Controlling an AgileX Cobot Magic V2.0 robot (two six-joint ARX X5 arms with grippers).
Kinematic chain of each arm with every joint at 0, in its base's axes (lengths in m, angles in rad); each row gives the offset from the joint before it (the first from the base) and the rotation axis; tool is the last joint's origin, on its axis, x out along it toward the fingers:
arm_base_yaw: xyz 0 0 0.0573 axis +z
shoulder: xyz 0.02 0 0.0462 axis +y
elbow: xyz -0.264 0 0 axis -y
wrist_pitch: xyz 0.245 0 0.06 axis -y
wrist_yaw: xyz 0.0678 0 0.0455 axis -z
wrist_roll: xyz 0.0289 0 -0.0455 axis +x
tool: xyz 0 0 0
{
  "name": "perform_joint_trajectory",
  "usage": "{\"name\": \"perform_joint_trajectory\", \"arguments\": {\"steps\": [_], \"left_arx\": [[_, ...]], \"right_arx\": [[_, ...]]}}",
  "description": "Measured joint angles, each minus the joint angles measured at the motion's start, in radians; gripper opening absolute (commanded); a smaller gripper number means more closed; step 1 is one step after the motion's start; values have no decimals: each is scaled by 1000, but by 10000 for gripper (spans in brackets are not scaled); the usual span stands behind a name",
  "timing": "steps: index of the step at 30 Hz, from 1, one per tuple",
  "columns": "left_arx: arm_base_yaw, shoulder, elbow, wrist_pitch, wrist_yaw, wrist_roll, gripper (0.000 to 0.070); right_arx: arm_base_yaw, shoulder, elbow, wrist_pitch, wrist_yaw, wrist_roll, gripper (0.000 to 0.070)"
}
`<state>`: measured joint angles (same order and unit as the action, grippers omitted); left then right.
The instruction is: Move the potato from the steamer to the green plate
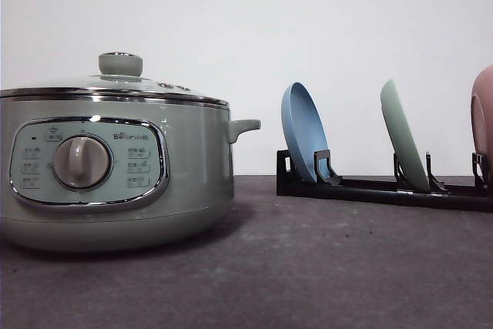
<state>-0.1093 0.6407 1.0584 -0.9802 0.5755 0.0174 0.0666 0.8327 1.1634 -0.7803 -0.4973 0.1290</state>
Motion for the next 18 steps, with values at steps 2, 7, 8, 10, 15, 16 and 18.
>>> {"name": "perform_joint_trajectory", "arguments": {"steps": [2, 7, 8, 10, 15, 16, 18], "left_arx": [[0, 0, 0, 0, 0, 0, 637], [0, 0, 0, 0, 0, 0, 637], [0, 0, 0, 0, 0, 0, 637], [0, 0, 0, 0, 0, 0, 637], [0, 0, 0, -6, 0, 0, 637], [0, 0, 0, -7, 0, 0, 636], [0, 0, 0, -8, 0, 0, 636]], "right_arx": [[0, 67, 32, 11, 1, 6, 535], [0, 252, 146, 24, 49, 11, 535], [0, 288, 179, 25, 55, 11, 535], [0, 361, 243, 33, 65, 11, 535], [0, 546, 381, 39, 106, 13, 535], [0, 582, 405, 39, 108, 16, 535], [0, 649, 449, 39, 110, 24, 535]]}}
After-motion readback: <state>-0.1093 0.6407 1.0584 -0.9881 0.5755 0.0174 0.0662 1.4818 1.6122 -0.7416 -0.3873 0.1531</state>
